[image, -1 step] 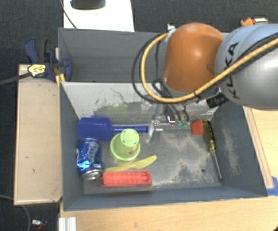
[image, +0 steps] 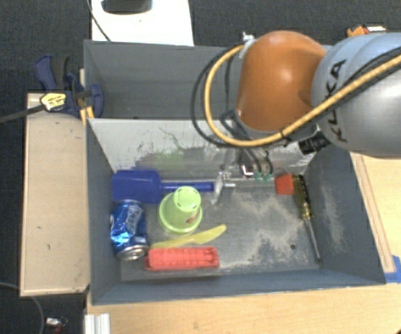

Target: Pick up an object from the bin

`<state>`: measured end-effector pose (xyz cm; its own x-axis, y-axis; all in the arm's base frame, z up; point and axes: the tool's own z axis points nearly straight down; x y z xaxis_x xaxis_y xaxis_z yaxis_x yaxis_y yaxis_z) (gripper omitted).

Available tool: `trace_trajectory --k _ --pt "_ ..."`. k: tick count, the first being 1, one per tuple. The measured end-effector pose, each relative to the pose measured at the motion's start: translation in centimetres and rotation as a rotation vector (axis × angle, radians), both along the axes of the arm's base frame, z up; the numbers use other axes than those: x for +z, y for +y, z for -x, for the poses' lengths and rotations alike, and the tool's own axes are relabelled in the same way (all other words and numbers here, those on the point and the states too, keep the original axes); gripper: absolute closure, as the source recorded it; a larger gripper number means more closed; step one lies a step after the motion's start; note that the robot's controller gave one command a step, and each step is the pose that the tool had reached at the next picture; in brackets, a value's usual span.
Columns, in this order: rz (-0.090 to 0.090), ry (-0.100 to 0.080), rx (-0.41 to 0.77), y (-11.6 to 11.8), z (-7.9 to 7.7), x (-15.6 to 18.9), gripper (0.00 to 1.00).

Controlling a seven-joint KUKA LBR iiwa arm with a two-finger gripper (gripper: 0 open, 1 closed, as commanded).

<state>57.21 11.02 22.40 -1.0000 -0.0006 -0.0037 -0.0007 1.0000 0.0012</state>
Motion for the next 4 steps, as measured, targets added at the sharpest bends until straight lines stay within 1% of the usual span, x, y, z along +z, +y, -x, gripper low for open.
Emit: trace_trajectory --k 1,2,3,4 --pt "0.000 -0.002 0.136 0.3 3.2 -5.8 0.00" --pt "0.000 -0.008 0.265 1.6 6.9 -6.8 0.00" --pt "0.002 -0.005 0.359 1.7 8.7 -11.2 0.00" --pt "0.000 -0.016 0.446 7.6 9.3 -15.4 0.00"
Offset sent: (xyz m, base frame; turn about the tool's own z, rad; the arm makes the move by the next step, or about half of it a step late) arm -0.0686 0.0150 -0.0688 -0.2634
